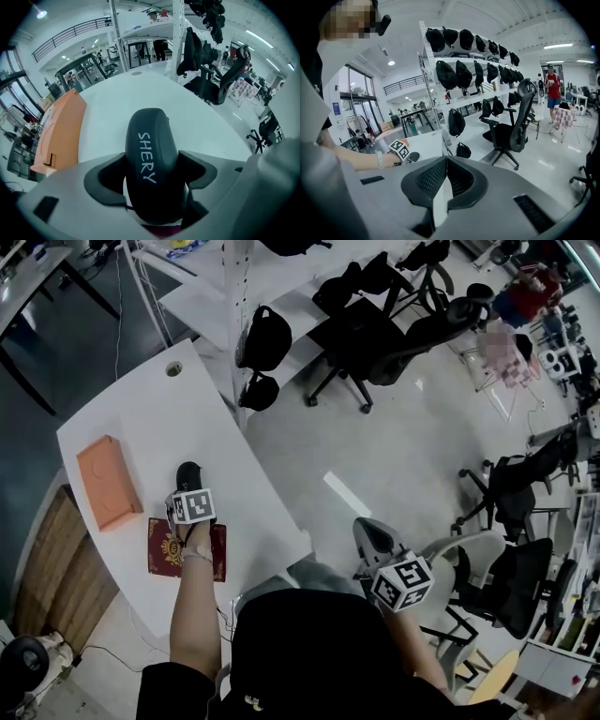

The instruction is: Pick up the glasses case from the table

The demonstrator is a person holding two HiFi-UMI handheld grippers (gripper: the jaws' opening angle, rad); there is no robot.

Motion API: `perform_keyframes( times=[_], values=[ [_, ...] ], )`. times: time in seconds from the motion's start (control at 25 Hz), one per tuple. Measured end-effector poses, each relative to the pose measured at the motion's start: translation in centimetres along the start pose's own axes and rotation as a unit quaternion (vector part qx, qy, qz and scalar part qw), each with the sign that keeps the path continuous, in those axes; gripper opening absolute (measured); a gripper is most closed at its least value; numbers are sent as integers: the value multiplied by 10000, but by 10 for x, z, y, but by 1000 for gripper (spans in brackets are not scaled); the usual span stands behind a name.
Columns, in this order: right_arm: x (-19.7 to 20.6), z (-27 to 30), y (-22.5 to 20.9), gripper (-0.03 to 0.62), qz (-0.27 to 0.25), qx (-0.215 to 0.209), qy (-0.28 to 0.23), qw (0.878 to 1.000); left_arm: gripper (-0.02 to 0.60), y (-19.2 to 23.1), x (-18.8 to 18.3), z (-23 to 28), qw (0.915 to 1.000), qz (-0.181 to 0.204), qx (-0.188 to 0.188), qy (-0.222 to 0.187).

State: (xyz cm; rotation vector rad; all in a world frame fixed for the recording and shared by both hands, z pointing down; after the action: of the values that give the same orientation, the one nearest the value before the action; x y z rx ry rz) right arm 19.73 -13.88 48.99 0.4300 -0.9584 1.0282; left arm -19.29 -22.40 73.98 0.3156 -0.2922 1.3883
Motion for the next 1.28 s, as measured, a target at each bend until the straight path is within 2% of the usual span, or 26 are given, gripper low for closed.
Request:
perform_keyframes(
  times=[0.12,0.36,0.56,0.64,0.72,1.0,1.28],
  values=[
    [-3,2,-4,29,7,-32,-35,10000,360,0,1,-2,10000,18,-8,-11],
    [-11,13,-6,29,-67,-274,-127,9995,359,4,-3,-22,9994,-241,103,-245],
    [-24,30,2,29,-210,-669,-218,9973,359,16,-12,-68,9972,-415,-78,-624],
    [-30,38,8,29,-283,-853,-260,9956,359,20,-11,-77,9948,-518,-9,-874],
    [-37,44,16,29,-355,-1040,-310,9935,357,28,-16,-95,9920,-448,-106,-1177],
    [-63,71,50,29,-672,-1756,-453,9811,357,37,-14,-168,9834,-537,-186,-1722],
    [-91,93,93,29,-1043,-2517,-566,9605,357,33,-1,-234,9733,-479,-216,-2236]
  ],
)
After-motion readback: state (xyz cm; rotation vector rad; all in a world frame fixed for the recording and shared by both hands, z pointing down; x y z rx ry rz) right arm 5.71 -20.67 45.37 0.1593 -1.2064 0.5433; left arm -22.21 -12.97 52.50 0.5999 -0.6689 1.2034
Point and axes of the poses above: the fingertips, and each gripper's own axes: z forward along the fingers, y to its left, x out of its underside, the point moved 4 cm from there along -z, backward along the fingers, and after that the axes turned 8 degrees about -z, right-handed, at the moved point
